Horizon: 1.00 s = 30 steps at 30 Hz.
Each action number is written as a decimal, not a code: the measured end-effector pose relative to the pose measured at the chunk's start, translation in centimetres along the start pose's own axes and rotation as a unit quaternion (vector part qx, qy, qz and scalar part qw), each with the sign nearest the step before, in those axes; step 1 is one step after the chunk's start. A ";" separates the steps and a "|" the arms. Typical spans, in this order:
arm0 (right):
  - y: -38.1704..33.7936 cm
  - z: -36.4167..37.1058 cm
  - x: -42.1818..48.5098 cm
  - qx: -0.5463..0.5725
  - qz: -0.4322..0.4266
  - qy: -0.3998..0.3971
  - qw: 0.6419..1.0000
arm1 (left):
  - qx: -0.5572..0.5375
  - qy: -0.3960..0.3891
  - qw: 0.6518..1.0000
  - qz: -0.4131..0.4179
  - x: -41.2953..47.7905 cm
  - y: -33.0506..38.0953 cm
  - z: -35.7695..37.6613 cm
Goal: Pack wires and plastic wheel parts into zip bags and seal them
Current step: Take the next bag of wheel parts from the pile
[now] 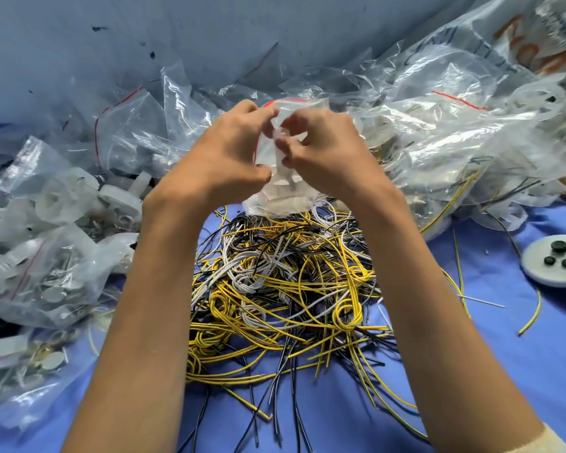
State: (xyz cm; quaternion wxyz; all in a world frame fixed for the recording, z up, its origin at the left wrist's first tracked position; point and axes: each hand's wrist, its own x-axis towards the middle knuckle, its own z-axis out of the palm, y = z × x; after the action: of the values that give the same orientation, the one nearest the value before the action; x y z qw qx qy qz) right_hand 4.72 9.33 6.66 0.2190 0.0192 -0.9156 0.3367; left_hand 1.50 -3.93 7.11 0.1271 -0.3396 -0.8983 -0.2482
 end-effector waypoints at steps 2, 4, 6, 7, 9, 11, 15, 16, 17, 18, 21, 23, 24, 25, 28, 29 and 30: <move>0.3 0.0 0.0 -0.024 0.001 -0.056 0.998 | -0.004 0.002 1.000 -0.018 0.0 -0.5 -0.1; 0.6 -0.1 -0.1 -0.073 0.003 -0.116 0.991 | -0.006 0.006 1.000 -0.025 0.0 -0.8 -0.2; 0.9 -0.1 -0.1 -0.127 0.000 -0.177 0.976 | -0.015 0.005 1.000 -0.023 0.0 -1.0 -0.2; 1.0 0.0 -0.2 -0.144 0.000 -0.204 0.968 | -0.018 0.003 1.000 -0.021 0.0 -0.9 -0.2; 1.0 0.1 -0.2 -0.156 0.010 -0.230 0.961 | -0.020 -0.004 1.000 -0.019 0.1 -0.8 -0.1; 1.0 0.2 -0.1 -0.168 0.023 -0.223 0.960 | -0.024 -0.008 1.000 -0.016 0.1 -0.7 0.1; 1.3 0.2 -0.2 -0.236 0.048 -0.197 0.950 | -0.032 -0.013 0.999 -0.011 0.2 -0.4 0.2; 1.3 0.2 -0.3 -0.237 0.055 -0.189 0.951 | -0.032 -0.014 0.999 -0.012 0.2 -0.4 0.2; 1.4 0.1 -0.4 -0.235 0.060 -0.178 0.954 | -0.030 -0.014 0.999 -0.014 0.2 -0.4 0.2; 1.4 0.1 -0.4 -0.232 0.064 -0.167 0.956 | -0.028 -0.014 0.999 -0.017 0.3 -0.4 0.3; 1.2 -0.3 -0.5 -0.217 0.063 -0.136 0.965 | -0.020 -0.007 1.000 -0.023 0.4 -0.4 0.4; 0.9 -0.5 -0.5 -0.200 0.052 -0.118 0.971 | -0.005 0.002 0.999 -0.033 0.4 -0.3 0.5; 0.8 -0.5 -0.5 -0.198 0.043 -0.107 0.973 | 0.001 0.009 0.999 -0.042 0.5 -0.3 0.6; 0.7 -0.5 -0.5 -0.200 0.035 -0.094 0.975 | 0.004 0.017 0.999 -0.050 0.5 -0.2 0.6; 0.9 -0.3 -0.3 -0.199 0.012 -0.078 0.977 | 0.003 0.037 0.997 -0.065 0.5 -0.1 0.6; 1.0 -0.1 -0.2 -0.186 0.006 -0.083 0.979 | 0.004 0.040 0.997 -0.066 0.5 0.1 0.7; 1.0 0.3 -0.2 -0.164 -0.005 -0.083 0.983 | 0.007 0.044 0.997 -0.065 0.5 0.2 0.7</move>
State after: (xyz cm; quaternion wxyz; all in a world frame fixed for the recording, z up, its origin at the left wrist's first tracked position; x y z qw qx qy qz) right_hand 4.61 9.92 5.80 0.1445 0.0152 -0.9733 0.1779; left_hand 1.22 -3.13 6.79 0.1522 -0.2679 -0.9139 -0.2644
